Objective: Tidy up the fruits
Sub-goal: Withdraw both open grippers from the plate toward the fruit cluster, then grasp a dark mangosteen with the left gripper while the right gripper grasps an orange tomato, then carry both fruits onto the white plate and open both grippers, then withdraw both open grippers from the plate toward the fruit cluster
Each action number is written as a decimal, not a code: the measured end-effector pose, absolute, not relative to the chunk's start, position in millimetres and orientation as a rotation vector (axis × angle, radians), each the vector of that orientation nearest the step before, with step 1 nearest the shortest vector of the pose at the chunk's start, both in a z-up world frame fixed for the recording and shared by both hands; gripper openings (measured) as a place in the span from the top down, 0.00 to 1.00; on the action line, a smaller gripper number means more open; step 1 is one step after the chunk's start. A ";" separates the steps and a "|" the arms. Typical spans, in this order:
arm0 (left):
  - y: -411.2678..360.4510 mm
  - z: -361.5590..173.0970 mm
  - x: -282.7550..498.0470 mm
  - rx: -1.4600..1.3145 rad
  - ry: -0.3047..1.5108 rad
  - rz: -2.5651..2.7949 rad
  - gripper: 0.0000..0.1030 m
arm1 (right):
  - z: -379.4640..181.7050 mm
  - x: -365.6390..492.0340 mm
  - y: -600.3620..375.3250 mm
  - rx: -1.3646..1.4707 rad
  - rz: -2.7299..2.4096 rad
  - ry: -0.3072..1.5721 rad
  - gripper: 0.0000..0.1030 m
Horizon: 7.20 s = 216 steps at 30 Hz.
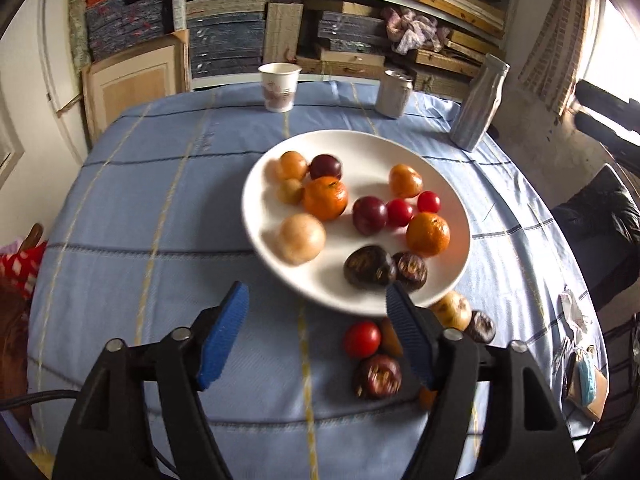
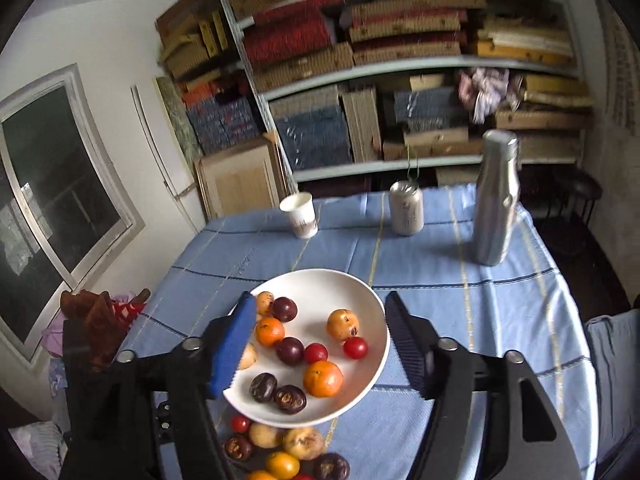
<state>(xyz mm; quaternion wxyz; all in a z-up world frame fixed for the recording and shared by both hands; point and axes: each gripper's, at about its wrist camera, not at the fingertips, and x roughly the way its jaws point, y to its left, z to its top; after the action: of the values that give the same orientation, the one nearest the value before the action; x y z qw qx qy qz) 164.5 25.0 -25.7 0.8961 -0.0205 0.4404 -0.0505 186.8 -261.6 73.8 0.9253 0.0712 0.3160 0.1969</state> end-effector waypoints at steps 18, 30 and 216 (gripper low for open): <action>35.7 -79.3 100.0 -0.074 1.067 -0.023 0.13 | -70.8 60.8 -264.8 0.175 0.390 1.119 0.21; -6.4 -88.3 134.1 -0.069 1.075 -0.096 0.12 | -56.3 29.1 -309.0 0.187 0.236 1.075 0.19; -64.3 -100.8 134.4 0.005 1.067 -0.182 0.17 | -64.5 30.1 -309.8 0.148 0.259 1.092 0.32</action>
<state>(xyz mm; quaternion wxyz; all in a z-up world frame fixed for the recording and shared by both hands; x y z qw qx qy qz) 134.4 -64.3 -100.8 0.8571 0.0026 0.5078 -0.0867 30.1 -309.8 -64.5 0.8440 0.0701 0.5175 0.1226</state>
